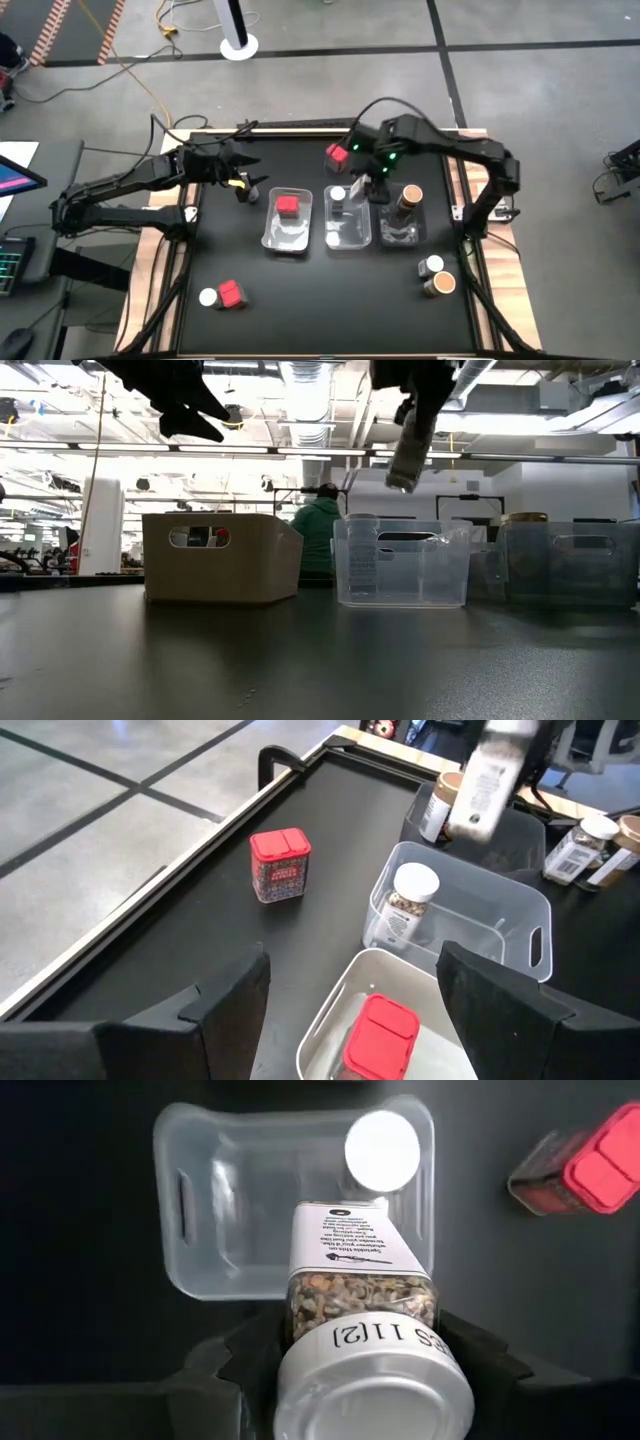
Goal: Sort spices by type
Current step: Put the top right white seasoning bottle into the transparent bin
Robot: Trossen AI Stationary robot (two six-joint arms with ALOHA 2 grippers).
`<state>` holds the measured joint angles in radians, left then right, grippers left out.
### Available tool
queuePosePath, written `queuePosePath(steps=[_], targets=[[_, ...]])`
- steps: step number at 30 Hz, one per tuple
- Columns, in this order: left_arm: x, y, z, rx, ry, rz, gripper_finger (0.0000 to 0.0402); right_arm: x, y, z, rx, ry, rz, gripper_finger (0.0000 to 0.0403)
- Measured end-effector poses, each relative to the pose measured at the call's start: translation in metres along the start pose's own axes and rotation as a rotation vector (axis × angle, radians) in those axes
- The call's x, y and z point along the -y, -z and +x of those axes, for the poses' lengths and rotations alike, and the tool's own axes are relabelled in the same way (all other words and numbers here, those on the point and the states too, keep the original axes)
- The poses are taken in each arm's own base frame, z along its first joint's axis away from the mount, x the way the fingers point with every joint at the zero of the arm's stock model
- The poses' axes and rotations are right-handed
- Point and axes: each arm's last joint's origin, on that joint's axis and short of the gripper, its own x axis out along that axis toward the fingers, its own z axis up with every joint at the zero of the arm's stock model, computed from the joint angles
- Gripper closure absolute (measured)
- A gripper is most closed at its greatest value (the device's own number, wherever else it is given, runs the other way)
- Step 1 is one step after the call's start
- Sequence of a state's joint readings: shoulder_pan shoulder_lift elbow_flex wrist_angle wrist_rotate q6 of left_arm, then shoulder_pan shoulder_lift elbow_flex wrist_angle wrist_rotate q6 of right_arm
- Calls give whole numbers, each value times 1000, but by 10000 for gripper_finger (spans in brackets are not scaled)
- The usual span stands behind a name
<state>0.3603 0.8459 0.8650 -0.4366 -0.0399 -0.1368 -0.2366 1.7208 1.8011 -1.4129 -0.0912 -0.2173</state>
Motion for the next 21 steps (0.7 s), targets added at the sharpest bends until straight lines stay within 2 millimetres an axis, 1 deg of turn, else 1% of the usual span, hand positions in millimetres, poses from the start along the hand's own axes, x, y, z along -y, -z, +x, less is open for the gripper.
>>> queuePosePath(steps=[4, 9, 17, 21], targets=[[0, 0, 0, 0, 0, 1, 127, -5, -9, 22, -77, -1, -38, 178], [0, 0, 0, 0, -1, 1, 127, -3, -16, 46, -161, 0, -43, 178], [0, 0, 0, -1, -2, 0, 127, 6, -28, 78, -204, 15, -29, 178], [0, 0, 0, -1, -2, -1, 127, 9, -30, 93, -211, 34, -27, 178]])
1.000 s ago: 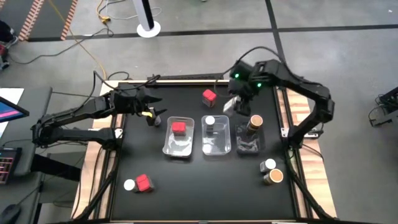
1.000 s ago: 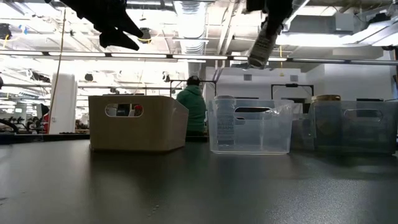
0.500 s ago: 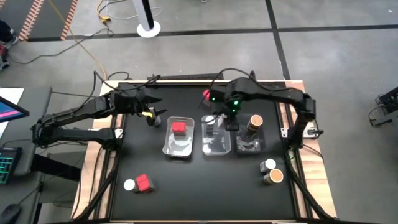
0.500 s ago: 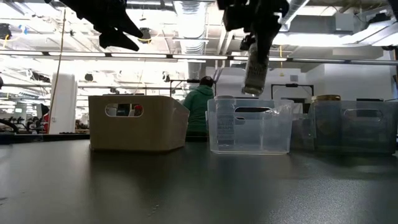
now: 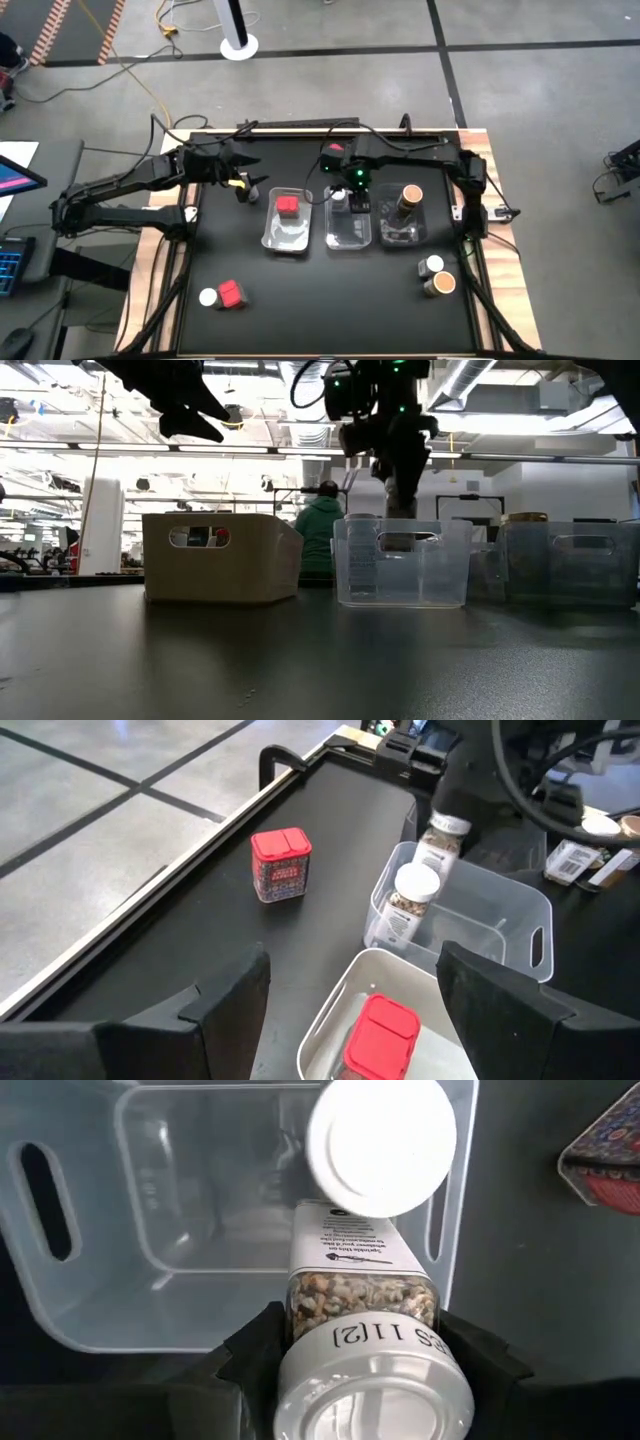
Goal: Sort spices by type
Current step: Put the top right white seasoning bottle into the transparent bin
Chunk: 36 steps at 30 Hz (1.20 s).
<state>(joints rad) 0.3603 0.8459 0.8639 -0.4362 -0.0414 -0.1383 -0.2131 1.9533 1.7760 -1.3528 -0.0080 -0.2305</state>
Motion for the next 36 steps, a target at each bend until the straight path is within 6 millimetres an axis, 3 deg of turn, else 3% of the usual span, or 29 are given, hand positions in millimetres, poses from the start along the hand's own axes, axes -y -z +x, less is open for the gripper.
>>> queuePosePath(steps=[11, 30, 36], targets=[[0, 0, 0, 0, 0, -1, 127, 6, 9, 19, 4, 1, 4, 178], [0, 0, 0, 0, 0, -1, 127, 9, 3, 32, 4, -3, -38, 178], [0, 0, 0, 1, 0, -1, 127, 10, 2, 48, -71, -16, -54, 178]])
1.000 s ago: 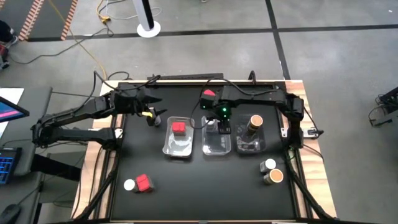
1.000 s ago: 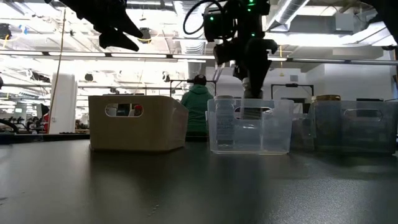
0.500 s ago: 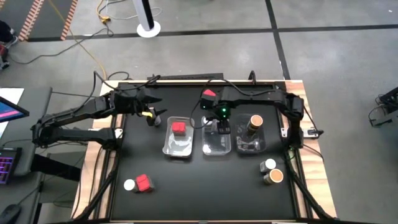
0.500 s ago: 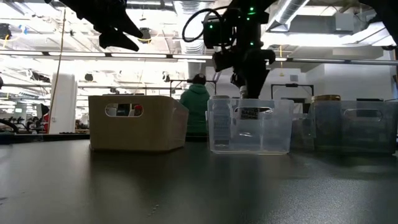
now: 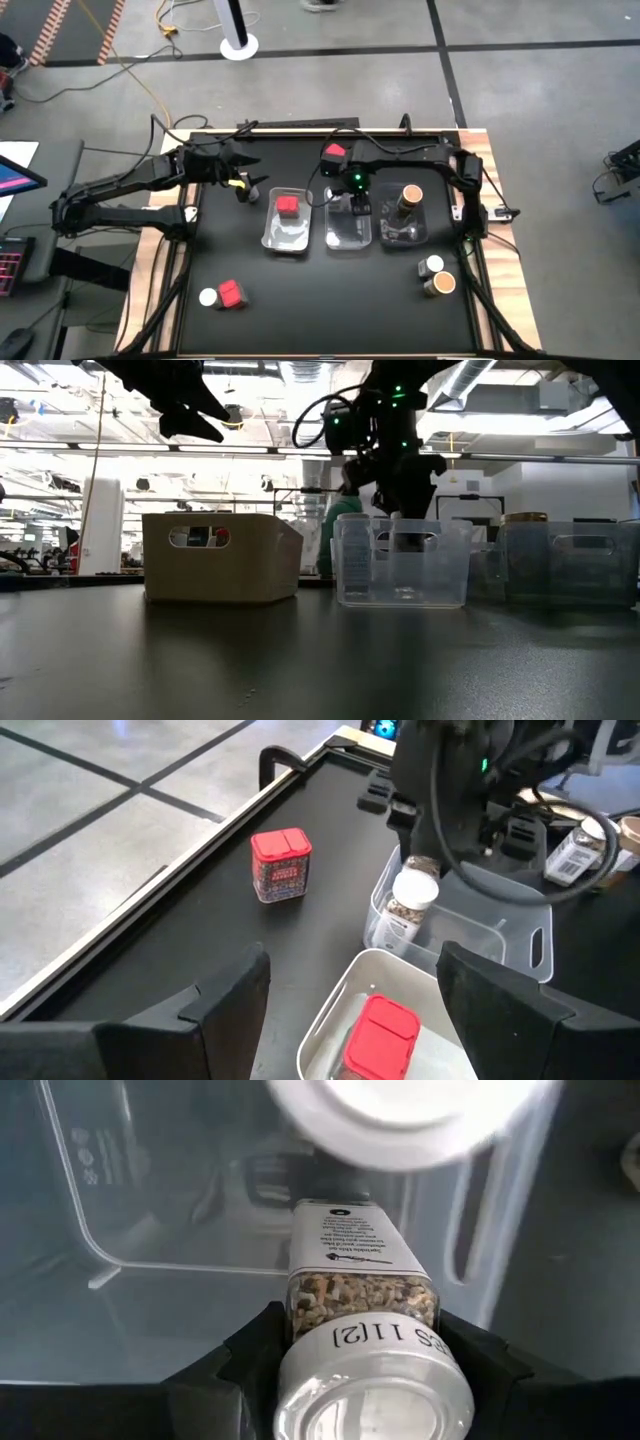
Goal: Sort spices by type
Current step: Put the top right white seasoning bottle into the transparent bin
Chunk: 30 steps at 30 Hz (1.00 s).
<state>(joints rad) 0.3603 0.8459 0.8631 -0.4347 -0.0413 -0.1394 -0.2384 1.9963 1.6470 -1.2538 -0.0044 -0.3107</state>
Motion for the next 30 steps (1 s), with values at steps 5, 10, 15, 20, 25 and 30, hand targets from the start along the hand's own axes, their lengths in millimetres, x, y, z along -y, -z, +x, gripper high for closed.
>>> queuePosePath(steps=[5, 10, 15, 20, 25, 30], targets=[[0, 0, 0, 0, 0, -2, 127, 1, -3, 5, -10, 0, -6, 178], [0, 0, 0, 0, 1, -3, 127, 1, -4, 3, 18, 9, 9, 178], [0, 0, 0, 0, 1, 0, 127, 1, -5, 3, 23, 10, 9, 174], [0, 0, 0, 0, 0, 0, 127, -1, -7, 4, 40, 16, -1, 172], [0, 0, 0, 2, -15, 1, 127, -1, -8, 4, 42, 16, -10, 170], [0, 0, 0, 2, -16, 2, 127, 0, -7, 4, 41, 16, -8, 169]])
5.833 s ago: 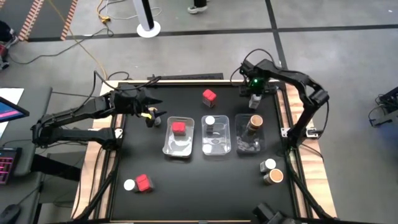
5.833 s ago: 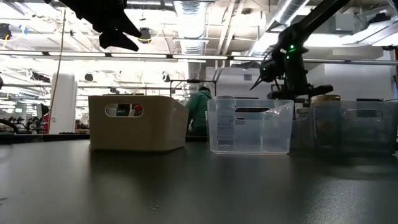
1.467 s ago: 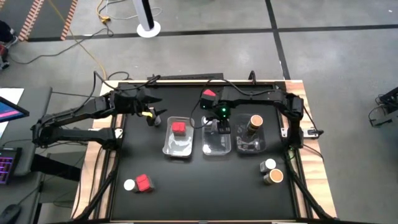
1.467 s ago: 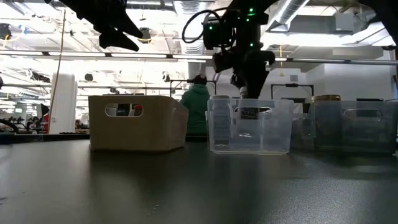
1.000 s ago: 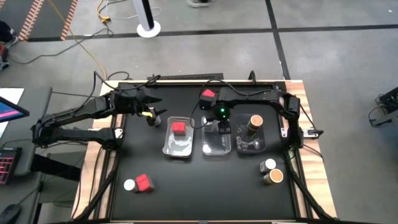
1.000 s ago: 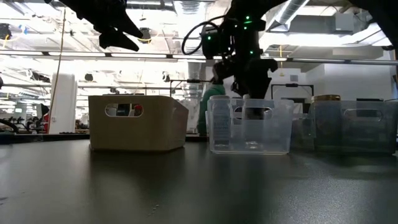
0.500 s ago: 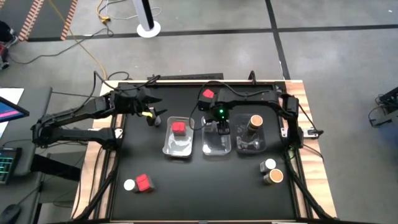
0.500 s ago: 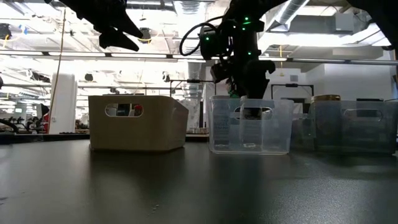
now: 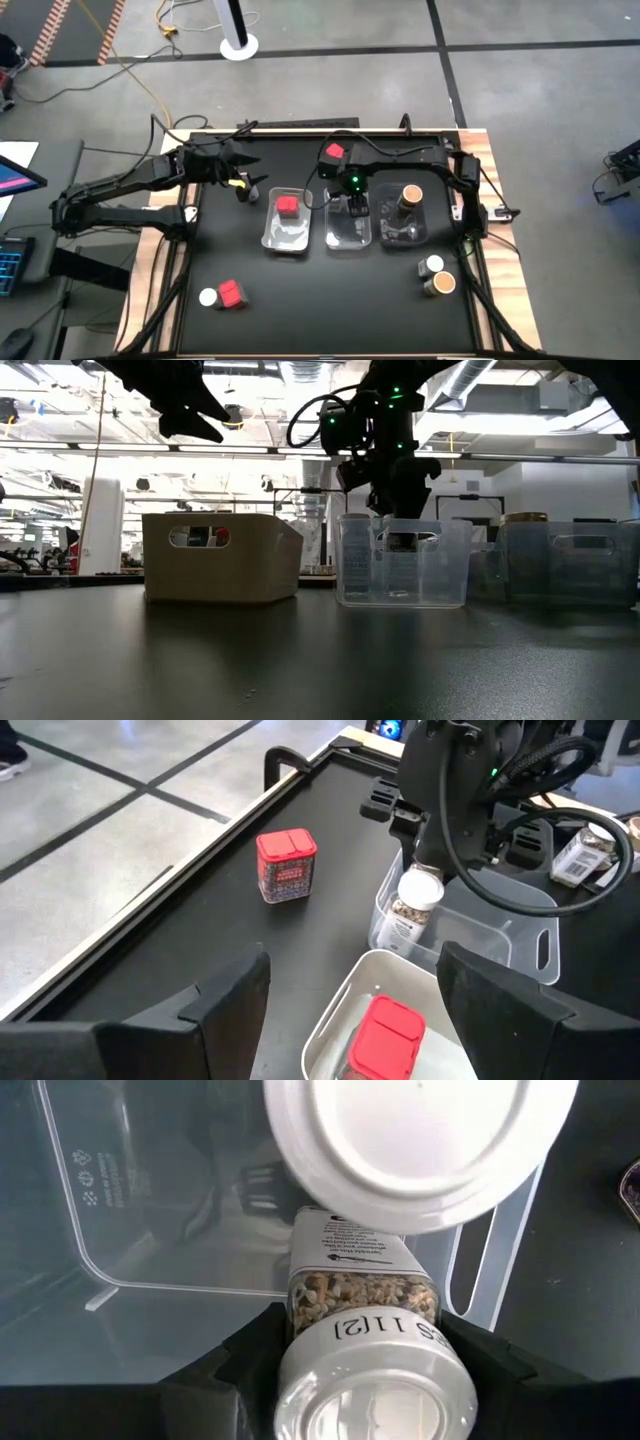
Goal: Sort spices by type
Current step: Put the top right white seasoning bottle into the transparent bin
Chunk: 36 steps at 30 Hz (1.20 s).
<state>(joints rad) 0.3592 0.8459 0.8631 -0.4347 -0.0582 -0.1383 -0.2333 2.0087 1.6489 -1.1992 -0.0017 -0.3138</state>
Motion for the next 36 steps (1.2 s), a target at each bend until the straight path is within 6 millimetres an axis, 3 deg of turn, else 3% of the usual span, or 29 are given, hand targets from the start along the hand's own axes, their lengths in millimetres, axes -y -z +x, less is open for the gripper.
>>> queuePosePath(steps=[26, 36], targets=[[0, 0, 0, 0, -2, 3, 127, 2, 0, 0, -1, -1, 9, 167], [0, 0, 0, -1, -2, 3, 127, 2, 0, 3, -5, -4, 4, 120]])
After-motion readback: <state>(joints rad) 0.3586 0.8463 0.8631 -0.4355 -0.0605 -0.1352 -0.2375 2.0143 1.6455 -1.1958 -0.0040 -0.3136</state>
